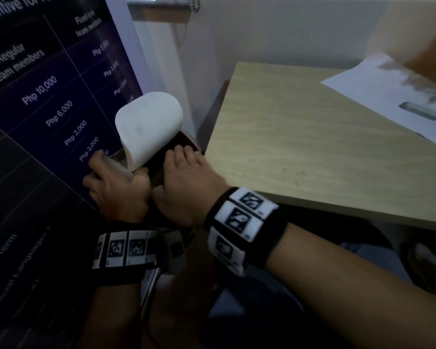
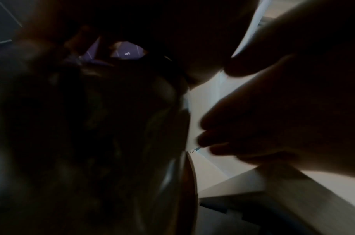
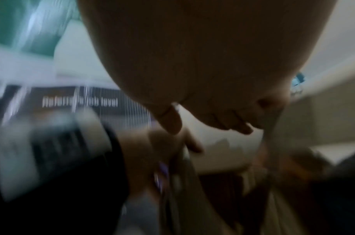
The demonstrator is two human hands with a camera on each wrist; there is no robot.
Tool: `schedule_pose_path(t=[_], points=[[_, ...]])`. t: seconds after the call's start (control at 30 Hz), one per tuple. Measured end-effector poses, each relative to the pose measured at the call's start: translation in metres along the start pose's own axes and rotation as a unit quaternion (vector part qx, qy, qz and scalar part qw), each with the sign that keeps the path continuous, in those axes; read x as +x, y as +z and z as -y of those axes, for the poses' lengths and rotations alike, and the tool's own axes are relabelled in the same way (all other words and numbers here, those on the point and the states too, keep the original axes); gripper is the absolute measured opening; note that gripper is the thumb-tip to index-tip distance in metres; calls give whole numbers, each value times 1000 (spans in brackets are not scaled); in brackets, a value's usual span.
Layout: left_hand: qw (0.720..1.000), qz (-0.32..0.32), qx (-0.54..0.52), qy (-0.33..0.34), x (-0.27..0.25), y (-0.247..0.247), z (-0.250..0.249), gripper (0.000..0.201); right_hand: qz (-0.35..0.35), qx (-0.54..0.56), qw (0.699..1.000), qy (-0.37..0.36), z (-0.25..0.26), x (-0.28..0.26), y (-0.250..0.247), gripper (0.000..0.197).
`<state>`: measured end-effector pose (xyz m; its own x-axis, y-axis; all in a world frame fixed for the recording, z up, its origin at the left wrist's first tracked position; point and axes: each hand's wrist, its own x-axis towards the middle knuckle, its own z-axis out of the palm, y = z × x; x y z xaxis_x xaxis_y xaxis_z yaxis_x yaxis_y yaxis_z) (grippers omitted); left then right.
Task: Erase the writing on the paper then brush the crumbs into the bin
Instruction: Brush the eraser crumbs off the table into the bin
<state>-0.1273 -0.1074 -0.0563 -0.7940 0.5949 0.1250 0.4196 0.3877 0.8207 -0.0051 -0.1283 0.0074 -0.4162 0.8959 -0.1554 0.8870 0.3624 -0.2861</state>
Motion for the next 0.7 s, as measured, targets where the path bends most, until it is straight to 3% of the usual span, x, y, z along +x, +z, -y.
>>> schedule_pose_path(t=[0.1, 0.27, 0.4, 0.47, 0.57, 0.7], points=[[1000, 5, -10, 9, -1, 1, 5, 82, -65, -54, 996, 41, -37, -28, -25, 79], [1000, 3, -11, 9, 1, 2, 6, 81, -42, -69, 971, 223, -110, -81, -34, 108], [999, 24, -22, 7, 2, -2, 12, 81, -50, -64, 961, 265, -104, -82, -4, 119], [999, 26, -28, 1, 1, -3, 11, 82, -63, -49, 966, 248, -80, -59, 8, 116], [1000, -6, -27, -8, -5, -2, 1, 79, -74, -2, 987, 146, -27, -15, 22, 104], [999, 4, -25, -32, -3, -2, -6, 79, -26, 70, 994, 74, 20, 5, 8, 90]])
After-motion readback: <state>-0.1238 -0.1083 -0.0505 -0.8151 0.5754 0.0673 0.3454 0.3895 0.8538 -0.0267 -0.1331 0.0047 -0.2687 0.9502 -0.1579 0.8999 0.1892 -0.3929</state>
